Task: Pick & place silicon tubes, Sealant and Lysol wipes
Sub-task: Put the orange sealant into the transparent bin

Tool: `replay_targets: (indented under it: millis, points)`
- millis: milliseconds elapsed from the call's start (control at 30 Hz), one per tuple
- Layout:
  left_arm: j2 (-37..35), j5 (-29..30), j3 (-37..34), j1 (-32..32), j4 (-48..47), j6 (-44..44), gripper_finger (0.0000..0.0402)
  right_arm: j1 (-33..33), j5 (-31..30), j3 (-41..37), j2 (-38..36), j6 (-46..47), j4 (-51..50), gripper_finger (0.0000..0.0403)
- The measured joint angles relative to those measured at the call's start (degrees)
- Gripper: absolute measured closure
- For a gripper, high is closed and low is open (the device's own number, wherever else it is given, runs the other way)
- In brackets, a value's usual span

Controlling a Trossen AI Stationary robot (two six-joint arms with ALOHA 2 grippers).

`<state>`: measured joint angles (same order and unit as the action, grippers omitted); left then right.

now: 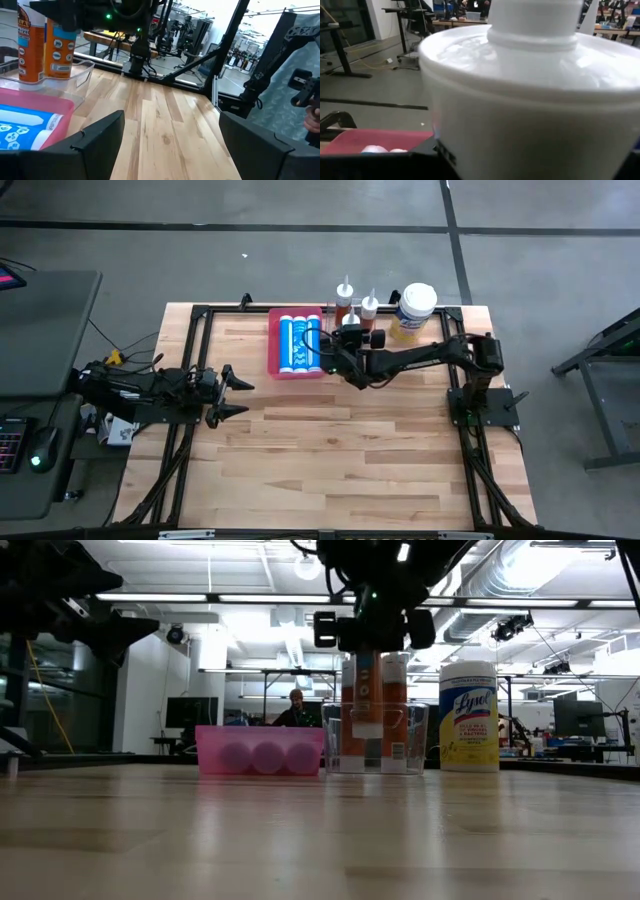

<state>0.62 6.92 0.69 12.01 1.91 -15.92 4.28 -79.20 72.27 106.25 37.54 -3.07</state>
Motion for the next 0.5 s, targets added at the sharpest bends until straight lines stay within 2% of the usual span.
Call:
replay_targets:
  millis: [500]
  points:
    - [0.00,-1.60,0.00,0.02,-0.37,0.00,0.0082,1.35,1.77,0.00,3.68,2.59,0.35,0.0235]
